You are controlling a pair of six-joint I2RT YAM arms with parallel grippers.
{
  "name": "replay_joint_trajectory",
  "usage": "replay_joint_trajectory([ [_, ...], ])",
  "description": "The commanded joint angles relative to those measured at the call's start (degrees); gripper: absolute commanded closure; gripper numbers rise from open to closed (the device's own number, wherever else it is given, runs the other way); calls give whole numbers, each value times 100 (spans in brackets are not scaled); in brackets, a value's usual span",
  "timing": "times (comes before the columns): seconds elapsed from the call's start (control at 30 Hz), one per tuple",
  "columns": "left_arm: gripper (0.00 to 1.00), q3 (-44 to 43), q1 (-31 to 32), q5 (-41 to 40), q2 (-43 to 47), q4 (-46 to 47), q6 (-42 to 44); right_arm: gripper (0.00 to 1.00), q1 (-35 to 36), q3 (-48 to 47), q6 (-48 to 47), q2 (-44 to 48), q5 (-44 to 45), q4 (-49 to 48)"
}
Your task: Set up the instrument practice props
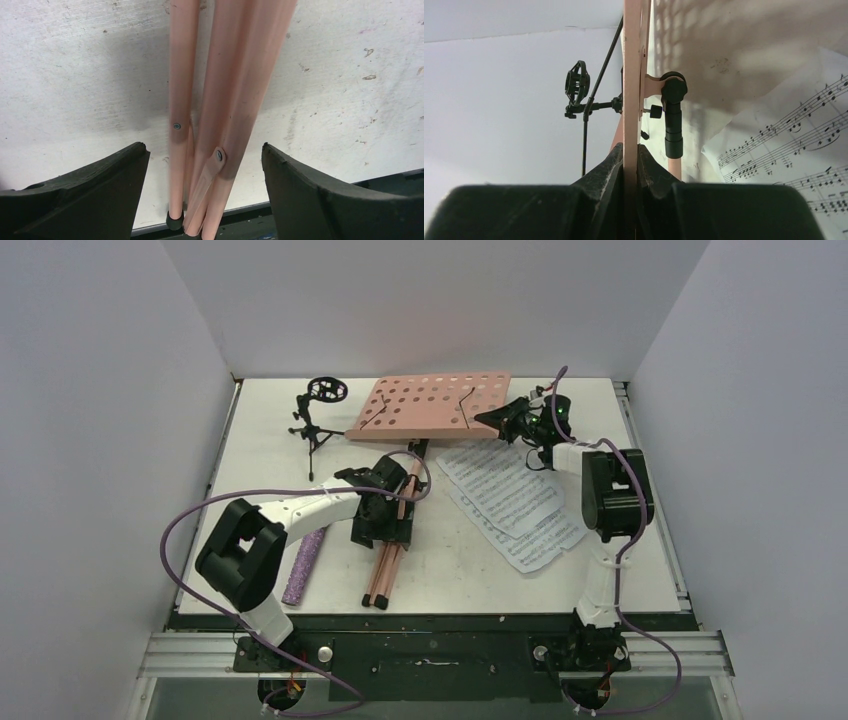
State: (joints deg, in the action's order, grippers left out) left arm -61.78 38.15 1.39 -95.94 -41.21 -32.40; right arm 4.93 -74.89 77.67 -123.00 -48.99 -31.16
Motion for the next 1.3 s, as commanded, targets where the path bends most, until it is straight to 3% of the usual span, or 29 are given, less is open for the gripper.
replay_joint_trajectory([
  [0.0,19,-174,8,95,98,206,-117,95,-65,50,-301,1171,-14,-137],
  [0.37,19,-501,-1,66,91,285,-87,95,-141,-41,-418,2256,412,184],
  [0.77,19,-631,-48,454,609,1215,234,95,-154,-224,-548,3254,577,636],
  [1.0,27,-348,-71,806,1008,2284,377,95,-123,46,-604,4005,811,947],
  [1.27,36,-388,-36,55,1354,2452,766,95,-31,-267,-898,4404,936,1581],
])
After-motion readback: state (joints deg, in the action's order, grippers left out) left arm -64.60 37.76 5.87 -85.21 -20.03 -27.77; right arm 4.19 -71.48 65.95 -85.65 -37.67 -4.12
